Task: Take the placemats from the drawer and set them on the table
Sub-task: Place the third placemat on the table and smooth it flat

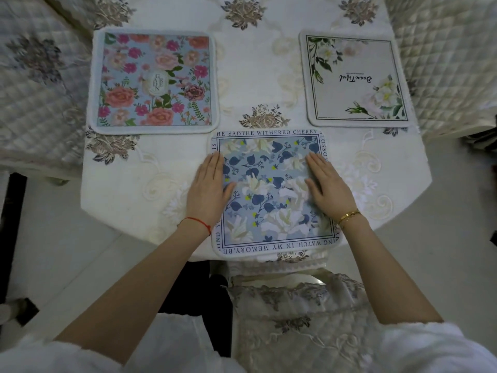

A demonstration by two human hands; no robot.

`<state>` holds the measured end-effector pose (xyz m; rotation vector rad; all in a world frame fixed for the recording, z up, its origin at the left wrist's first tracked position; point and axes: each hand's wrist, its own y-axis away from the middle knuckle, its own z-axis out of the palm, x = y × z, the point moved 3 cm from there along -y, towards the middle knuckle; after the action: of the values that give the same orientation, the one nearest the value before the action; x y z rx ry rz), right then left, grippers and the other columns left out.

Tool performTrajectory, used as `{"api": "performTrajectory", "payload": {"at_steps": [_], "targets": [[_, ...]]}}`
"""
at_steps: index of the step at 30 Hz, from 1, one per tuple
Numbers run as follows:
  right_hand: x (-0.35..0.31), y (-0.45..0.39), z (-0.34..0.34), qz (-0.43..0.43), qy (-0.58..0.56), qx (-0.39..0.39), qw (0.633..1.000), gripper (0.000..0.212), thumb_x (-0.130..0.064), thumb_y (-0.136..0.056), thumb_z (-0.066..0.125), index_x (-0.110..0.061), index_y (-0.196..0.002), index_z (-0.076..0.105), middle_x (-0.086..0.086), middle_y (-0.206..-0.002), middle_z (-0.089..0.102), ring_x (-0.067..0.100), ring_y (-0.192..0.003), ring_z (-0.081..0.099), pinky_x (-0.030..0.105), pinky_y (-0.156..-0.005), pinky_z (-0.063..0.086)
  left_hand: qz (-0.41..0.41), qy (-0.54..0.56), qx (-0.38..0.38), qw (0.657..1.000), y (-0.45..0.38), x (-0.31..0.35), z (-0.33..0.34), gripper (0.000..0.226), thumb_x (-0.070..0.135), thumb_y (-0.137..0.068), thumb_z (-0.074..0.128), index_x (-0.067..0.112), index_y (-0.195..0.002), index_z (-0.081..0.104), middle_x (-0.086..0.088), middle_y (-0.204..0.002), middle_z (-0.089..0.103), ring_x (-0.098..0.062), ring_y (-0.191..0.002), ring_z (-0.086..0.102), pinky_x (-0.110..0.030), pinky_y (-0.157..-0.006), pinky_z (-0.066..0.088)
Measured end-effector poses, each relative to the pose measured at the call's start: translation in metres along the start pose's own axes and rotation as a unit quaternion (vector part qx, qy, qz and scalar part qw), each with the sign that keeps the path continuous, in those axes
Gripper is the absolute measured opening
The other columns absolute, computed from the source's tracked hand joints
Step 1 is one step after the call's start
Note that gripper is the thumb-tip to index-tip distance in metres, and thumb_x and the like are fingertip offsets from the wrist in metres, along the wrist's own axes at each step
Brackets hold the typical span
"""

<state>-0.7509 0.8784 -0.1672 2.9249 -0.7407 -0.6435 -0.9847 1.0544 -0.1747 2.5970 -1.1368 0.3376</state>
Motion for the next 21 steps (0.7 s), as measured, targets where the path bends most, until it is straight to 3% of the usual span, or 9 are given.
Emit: {"api": "performTrajectory", "payload": {"at_steps": [3,7,12,21], "targets": [[0.0,0.013,-0.002,0.032,-0.01,0.023,0.999,0.054,-0.027,-0.101,0.04,-0.012,-0.15,0.024,0.004,-0.159,0.022,0.017,-0.148,0.014,0.036,-0.122,0.015,-0.008,0.045,0.006,0.999,0.013,-0.003,-0.006,0.064,0.035,-0.1,0.042,0.003,-0.15,0.018,-0.011,-0.159,0.018,-0.023,-0.149,0.012,-0.034,-0.123,0.01],[-0.023,0.039,0.007,0.016,-0.058,0.053,0.997,0.053,-0.035,-0.1,0.043,-0.02,-0.149,0.029,-0.001,-0.158,0.024,0.013,-0.148,0.013,0.035,-0.12,0.019,0.048,0.046,0.014,0.998,0.039,0.016,-0.002,0.06,0.026,-0.101,0.04,0.004,-0.151,0.017,-0.01,-0.16,0.017,-0.022,-0.149,0.01,-0.035,-0.123,0.011],[-0.053,0.06,0.035,-0.045,-0.047,0.007,0.998,0.058,-0.036,-0.1,0.045,-0.017,-0.151,0.025,-0.004,-0.159,0.021,0.01,-0.149,0.008,0.037,-0.121,0.019,0.065,0.006,-0.039,0.997,0.066,0.038,0.023,0.061,0.035,-0.103,0.024,0.009,-0.153,-0.001,-0.004,-0.162,-0.003,-0.017,-0.149,-0.008,-0.034,-0.123,0.005],[-0.012,0.093,0.017,0.032,-0.055,0.023,0.998,0.056,-0.034,-0.098,0.048,-0.022,-0.149,0.029,-0.009,-0.157,0.025,0.006,-0.146,0.016,0.036,-0.116,0.032,0.06,-0.03,-0.042,0.997,0.083,0.018,0.018,0.068,0.043,-0.101,0.025,0.007,-0.152,-0.001,-0.006,-0.162,-0.005,-0.018,-0.149,-0.008,-0.032,-0.123,0.004]]}}
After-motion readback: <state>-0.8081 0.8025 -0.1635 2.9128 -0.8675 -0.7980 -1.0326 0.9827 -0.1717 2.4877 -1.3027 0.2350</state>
